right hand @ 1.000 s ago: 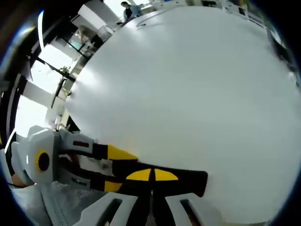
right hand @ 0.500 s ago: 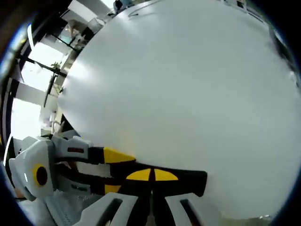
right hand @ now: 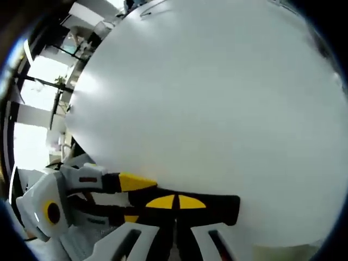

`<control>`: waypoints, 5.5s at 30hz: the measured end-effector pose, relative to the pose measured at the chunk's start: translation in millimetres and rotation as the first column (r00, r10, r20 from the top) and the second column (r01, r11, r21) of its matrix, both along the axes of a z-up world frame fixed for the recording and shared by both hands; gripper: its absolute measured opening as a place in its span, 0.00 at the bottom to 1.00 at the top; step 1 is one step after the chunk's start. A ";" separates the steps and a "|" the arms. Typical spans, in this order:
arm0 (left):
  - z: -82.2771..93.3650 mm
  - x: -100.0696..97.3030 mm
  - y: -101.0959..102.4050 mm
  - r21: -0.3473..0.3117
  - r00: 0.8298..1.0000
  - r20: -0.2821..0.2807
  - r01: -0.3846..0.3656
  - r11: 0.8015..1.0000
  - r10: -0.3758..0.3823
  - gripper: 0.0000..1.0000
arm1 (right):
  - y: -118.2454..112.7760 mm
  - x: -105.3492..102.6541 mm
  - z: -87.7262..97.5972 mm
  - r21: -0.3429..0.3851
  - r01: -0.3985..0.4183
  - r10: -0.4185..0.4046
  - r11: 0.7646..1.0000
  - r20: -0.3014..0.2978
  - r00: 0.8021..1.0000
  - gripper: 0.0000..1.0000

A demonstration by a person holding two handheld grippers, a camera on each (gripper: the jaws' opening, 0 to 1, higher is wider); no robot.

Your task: Press the specified remote control buttons in sequence, fully releasing each button before pressing the next.

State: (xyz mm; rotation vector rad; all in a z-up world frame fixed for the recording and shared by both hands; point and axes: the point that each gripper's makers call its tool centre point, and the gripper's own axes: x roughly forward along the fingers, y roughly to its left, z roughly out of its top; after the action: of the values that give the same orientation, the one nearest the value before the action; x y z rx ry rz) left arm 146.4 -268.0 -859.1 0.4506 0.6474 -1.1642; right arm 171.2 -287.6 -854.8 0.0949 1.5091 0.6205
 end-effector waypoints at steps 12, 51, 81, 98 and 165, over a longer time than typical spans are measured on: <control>0.3 0.0 0.0 0.004 1.000 0.004 0.006 1.000 -0.006 0.25 | -5.8 -11.5 4.4 -0.038 -0.025 0.022 0.999 -0.061 0.998 0.00; -0.2 -0.6 -0.2 0.002 1.000 0.007 0.008 1.000 -0.008 0.25 | -8.1 -11.9 1.4 -0.008 -0.043 0.043 0.999 0.018 0.999 0.00; -0.6 -0.1 0.0 0.001 1.000 0.005 0.003 1.000 -0.003 0.25 | -5.3 -13.1 2.4 0.030 -0.090 0.087 0.995 0.096 0.992 0.00; -0.4 0.2 -0.1 -0.001 1.000 0.004 0.003 1.000 -0.003 0.25 | -3.4 -9.8 1.2 0.050 -0.059 0.055 0.997 0.077 0.996 0.00; 0.1 -0.4 -1.9 0.000 1.000 0.013 0.020 1.000 -0.020 0.25 | 3.7 -17.4 8.3 0.127 -0.034 0.028 0.991 0.047 0.998 0.00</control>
State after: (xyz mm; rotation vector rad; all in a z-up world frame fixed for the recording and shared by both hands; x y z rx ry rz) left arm 146.0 -269.9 -859.0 0.4648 0.6329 -1.1797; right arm 153.8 -284.0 -846.5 0.1548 1.4289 0.7399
